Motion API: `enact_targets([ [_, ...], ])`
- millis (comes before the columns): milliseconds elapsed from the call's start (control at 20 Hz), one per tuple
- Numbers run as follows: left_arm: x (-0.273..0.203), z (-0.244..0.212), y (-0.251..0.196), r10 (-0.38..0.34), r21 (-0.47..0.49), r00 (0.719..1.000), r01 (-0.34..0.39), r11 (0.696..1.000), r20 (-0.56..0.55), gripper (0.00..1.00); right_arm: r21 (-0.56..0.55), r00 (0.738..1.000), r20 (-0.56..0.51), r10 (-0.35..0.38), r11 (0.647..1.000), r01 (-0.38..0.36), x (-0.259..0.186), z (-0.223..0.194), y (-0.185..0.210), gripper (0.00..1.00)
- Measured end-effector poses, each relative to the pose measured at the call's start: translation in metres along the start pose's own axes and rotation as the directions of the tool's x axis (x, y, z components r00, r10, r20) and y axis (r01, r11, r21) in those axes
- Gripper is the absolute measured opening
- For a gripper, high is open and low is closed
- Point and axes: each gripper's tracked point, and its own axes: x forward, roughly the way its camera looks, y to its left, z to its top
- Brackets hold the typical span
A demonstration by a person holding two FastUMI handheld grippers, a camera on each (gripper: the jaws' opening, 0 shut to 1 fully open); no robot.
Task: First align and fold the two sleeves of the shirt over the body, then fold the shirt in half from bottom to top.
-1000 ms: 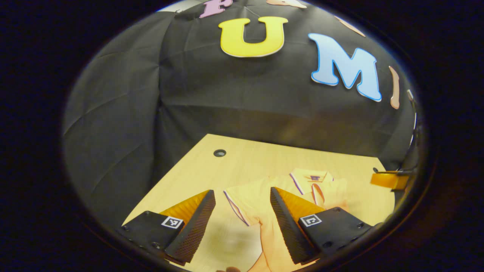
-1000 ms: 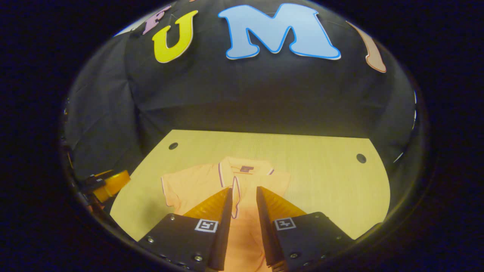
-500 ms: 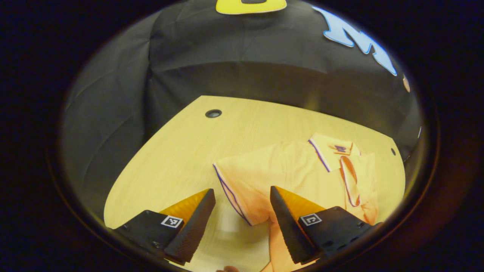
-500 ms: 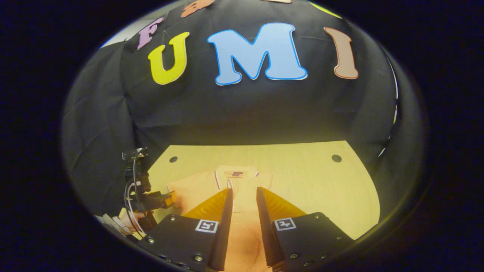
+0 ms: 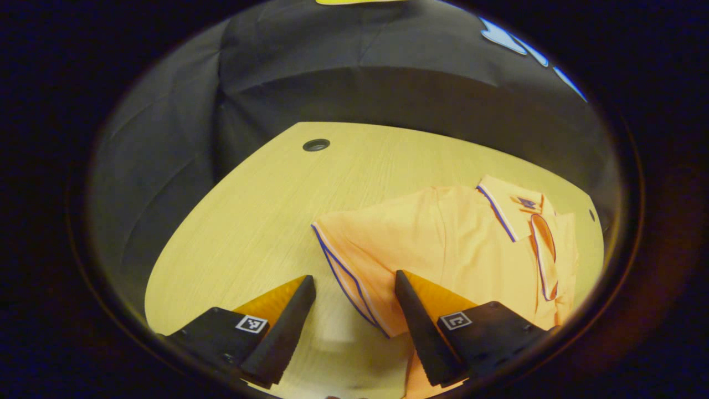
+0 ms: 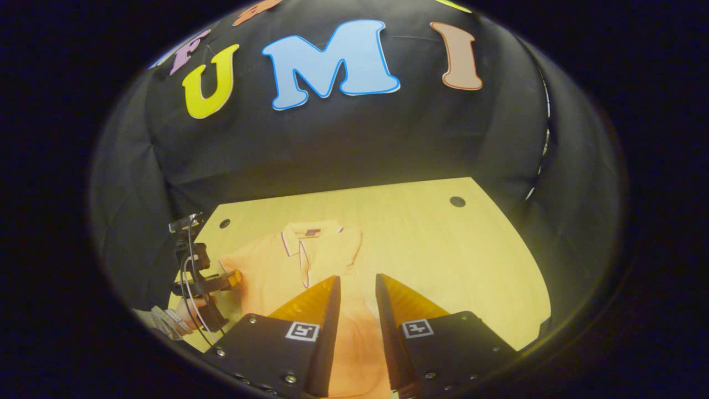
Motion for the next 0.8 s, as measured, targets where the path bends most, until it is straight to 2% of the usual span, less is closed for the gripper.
enact_targets([
  [50,0.002,-0.002,-0.003,0.000,0.001,1.000,0.000,1.000,0.004,0.96,0.009,1.000,-0.002,-0.002,1.000,0.002,0.001,0.000,-0.001,0.39],
  [150,0.006,0.000,-0.008,0.006,0.009,1.000,-0.006,1.000,0.014,0.72,0.027,1.000,-0.007,-0.002,1.000,0.002,0.003,-0.002,-0.001,0.39],
  [200,0.006,0.003,-0.010,0.008,0.011,1.000,-0.008,1.000,0.019,0.44,0.031,1.000,-0.009,-0.001,1.000,0.001,0.004,-0.003,-0.002,0.40],
  [300,0.007,0.003,-0.013,0.025,0.027,1.000,-0.025,0.999,0.018,0.19,0.028,1.000,-0.010,-0.001,1.000,0.001,0.005,-0.003,-0.002,0.39],
  [350,0.007,0.004,-0.011,0.037,0.033,0.999,-0.038,0.999,0.015,0.19,0.025,1.000,-0.012,0.000,1.000,0.001,0.004,-0.003,-0.001,0.40],
  [400,0.006,0.004,-0.012,0.044,0.039,0.999,-0.045,0.998,0.017,0.09,0.022,1.000,-0.014,-0.001,1.000,0.001,0.006,-0.004,0.000,0.40],
  [500,0.004,0.006,-0.012,0.060,0.064,0.998,-0.061,0.996,0.015,0.10,0.019,1.000,-0.017,-0.002,1.000,0.002,0.007,-0.006,-0.001,0.40],
  [550,0.001,0.012,-0.017,0.067,0.113,0.997,-0.069,0.991,0.024,0.06,0.021,1.000,-0.015,-0.006,1.000,0.006,0.007,-0.005,-0.003,0.39],
  [600,-0.001,0.019,-0.021,0.066,0.142,0.997,-0.072,0.987,0.044,0.09,0.024,1.000,-0.016,-0.008,1.000,0.009,0.007,-0.007,-0.004,0.40],
  [750,-0.016,0.049,-0.052,0.013,0.235,0.992,-0.042,0.971,0.125,0.06,0.037,1.000,-0.017,-0.018,0.999,0.019,0.006,-0.010,-0.009,0.39],
  [800,-0.025,0.062,-0.075,-0.033,0.286,0.986,-0.016,0.958,0.163,0.06,0.048,1.000,-0.019,-0.022,0.999,0.023,0.003,-0.012,-0.010,0.39],
])
